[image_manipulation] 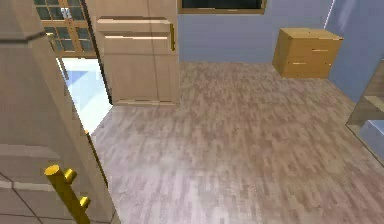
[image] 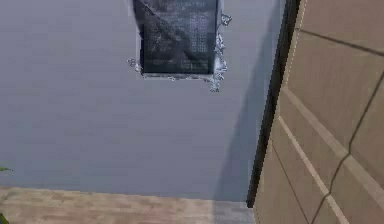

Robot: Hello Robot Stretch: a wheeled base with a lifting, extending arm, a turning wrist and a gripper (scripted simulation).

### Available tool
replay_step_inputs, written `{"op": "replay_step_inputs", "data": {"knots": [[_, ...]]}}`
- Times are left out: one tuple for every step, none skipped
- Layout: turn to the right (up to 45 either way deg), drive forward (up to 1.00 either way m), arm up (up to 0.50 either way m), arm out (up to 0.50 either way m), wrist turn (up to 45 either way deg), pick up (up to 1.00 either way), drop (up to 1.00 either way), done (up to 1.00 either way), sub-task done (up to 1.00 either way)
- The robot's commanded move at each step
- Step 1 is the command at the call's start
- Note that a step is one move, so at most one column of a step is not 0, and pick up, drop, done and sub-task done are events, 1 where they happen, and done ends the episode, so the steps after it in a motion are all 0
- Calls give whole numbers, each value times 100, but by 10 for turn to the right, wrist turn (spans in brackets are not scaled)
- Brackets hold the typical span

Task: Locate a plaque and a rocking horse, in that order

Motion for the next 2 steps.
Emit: {"op": "replay_step_inputs", "data": {"knots": [[30, 0, 0, 0, 0, 0, 0, 0, 0], [0, 35, 0, 0, 0, 0, 0, 0, 0]]}}
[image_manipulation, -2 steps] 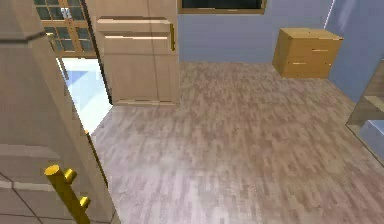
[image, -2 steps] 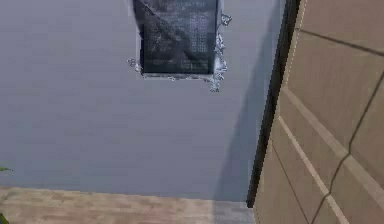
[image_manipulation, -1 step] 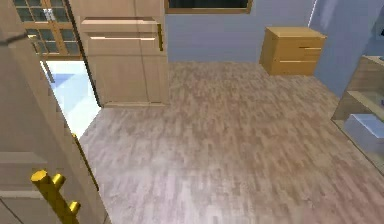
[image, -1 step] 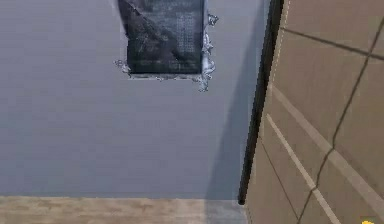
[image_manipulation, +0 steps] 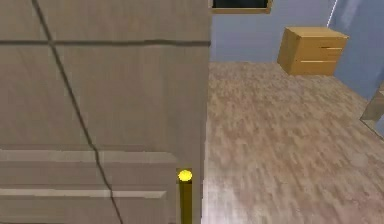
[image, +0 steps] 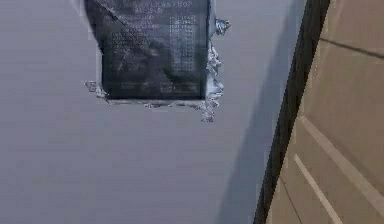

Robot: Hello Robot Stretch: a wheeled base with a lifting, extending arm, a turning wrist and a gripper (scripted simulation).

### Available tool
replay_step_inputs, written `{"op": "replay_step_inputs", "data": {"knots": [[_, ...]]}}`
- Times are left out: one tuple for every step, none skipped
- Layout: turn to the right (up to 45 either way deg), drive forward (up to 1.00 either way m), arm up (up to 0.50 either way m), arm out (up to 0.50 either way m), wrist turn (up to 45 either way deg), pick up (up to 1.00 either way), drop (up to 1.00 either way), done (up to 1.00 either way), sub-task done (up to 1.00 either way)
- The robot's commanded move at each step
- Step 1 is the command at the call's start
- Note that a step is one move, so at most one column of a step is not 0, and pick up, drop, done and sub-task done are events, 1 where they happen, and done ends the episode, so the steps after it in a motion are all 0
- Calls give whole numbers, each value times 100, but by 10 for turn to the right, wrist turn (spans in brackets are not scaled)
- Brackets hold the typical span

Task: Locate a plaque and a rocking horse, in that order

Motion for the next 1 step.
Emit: {"op": "replay_step_inputs", "data": {"knots": [[0, 0, 0, 0, 0, 0, 0, 0, 100]]}}
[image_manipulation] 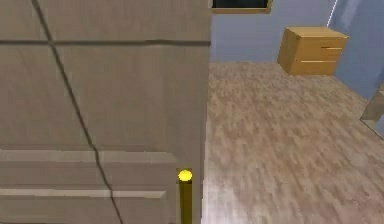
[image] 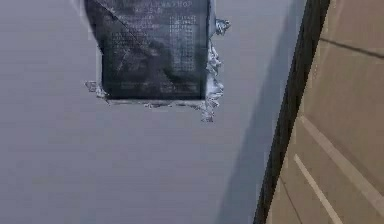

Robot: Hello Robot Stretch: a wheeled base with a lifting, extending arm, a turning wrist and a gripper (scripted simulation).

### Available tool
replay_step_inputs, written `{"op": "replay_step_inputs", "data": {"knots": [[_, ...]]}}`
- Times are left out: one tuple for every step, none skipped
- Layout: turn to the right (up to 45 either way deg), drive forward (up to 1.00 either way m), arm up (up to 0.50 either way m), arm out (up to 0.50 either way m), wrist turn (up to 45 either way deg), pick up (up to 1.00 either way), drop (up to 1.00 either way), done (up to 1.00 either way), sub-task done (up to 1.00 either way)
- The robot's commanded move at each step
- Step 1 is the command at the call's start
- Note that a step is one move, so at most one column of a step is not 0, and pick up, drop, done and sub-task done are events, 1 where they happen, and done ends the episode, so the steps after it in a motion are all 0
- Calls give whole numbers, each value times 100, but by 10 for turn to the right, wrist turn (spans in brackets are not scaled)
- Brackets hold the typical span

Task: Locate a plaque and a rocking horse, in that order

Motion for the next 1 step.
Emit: {"op": "replay_step_inputs", "data": {"knots": [[-450, 0, 0, 0, 0, 0, 0, 0, 0]]}}
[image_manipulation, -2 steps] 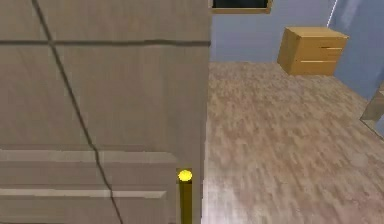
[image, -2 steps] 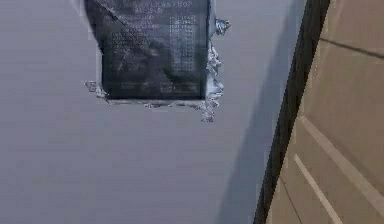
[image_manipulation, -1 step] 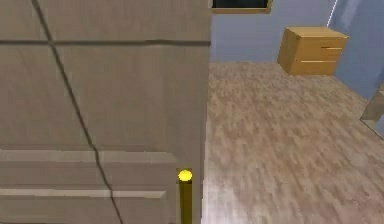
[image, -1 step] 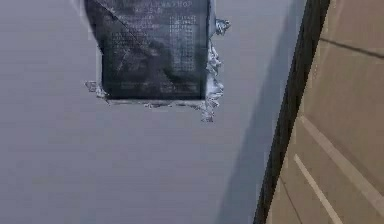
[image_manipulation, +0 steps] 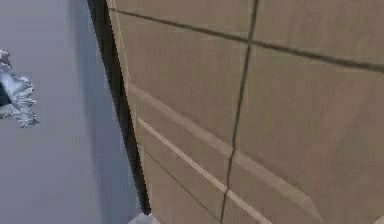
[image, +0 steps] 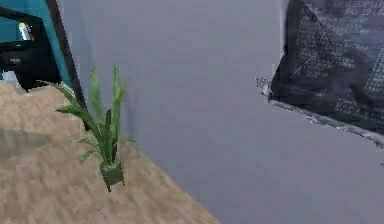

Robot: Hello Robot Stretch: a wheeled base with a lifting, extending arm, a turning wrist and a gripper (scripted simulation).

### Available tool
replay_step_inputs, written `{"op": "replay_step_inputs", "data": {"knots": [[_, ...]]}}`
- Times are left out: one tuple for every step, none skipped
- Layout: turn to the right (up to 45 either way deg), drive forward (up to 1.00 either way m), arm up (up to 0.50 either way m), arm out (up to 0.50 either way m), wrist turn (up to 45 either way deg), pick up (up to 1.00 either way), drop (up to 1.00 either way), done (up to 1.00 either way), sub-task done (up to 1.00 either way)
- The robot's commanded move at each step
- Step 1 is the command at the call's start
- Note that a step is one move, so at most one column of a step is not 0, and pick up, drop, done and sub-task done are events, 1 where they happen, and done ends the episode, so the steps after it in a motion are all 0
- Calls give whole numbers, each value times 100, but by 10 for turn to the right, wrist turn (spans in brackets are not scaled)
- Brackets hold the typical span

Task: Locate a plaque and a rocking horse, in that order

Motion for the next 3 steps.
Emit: {"op": "replay_step_inputs", "data": {"knots": [[-450, 0, 0, 0, 0, 0, 0, 0, 0], [-450, 0, 0, 0, 0, 0, 0, 0, 0], [-240, 0, 0, 0, 0, 0, 0, 0, 0]]}}
